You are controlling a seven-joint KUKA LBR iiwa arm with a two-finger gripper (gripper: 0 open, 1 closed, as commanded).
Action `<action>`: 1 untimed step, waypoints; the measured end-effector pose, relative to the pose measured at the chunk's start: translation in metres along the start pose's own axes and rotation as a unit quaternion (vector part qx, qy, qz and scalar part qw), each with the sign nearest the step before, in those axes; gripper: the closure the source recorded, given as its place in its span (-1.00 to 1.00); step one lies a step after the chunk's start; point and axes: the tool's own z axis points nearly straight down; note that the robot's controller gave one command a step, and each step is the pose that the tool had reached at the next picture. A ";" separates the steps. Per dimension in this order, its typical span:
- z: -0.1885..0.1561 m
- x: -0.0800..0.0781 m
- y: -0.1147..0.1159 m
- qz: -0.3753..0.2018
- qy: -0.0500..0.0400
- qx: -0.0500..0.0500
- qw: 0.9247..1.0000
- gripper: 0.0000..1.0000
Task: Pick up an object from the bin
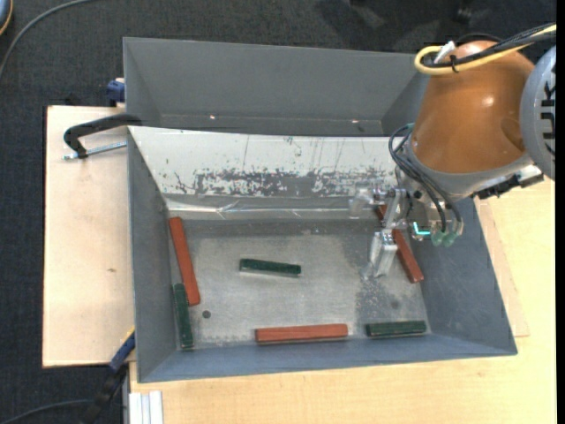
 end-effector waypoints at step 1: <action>0.152 -0.042 0.060 0.031 0.000 -0.001 1.000 -1.00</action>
Offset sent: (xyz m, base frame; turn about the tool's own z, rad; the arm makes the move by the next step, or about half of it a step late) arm 0.0422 0.0575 -0.1484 0.0663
